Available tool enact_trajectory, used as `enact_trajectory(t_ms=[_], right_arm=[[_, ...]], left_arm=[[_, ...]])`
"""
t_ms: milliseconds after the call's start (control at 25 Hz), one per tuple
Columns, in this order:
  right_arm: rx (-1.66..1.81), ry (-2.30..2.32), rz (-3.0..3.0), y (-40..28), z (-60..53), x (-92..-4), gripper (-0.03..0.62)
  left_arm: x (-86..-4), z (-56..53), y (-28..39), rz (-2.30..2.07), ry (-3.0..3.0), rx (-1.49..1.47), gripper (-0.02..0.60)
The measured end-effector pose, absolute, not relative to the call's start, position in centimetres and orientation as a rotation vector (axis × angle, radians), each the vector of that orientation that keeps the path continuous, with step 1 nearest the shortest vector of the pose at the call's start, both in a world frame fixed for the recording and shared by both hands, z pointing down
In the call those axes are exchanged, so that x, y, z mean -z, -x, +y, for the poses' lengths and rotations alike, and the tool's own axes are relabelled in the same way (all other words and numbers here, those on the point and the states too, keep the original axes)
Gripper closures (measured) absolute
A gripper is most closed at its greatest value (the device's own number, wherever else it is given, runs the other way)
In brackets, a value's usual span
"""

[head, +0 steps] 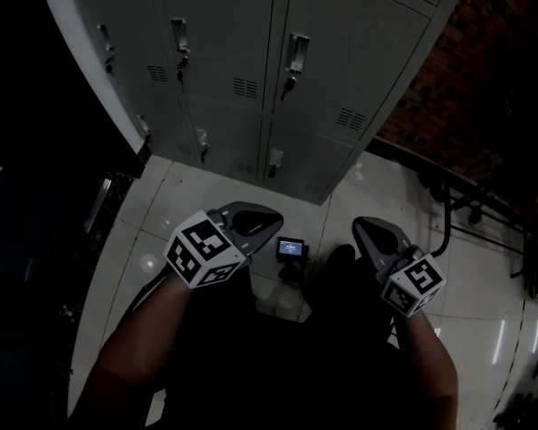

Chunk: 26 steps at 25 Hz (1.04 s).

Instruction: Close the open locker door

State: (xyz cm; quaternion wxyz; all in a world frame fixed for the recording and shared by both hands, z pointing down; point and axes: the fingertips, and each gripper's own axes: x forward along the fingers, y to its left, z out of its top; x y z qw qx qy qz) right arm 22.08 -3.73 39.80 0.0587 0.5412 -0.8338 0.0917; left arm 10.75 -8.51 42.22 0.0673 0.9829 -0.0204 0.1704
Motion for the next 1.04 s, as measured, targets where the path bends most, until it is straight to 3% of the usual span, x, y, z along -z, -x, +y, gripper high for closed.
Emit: enact_trajectory(t_ms=[1040], right_arm=[[-0.324, -1.625, -2.554, -21.99, -3.93, -40.04, 0.592]], left_arm=[[-42.53, -8.67, -10.48, -0.073, -2.958, -0.538, 0.569]])
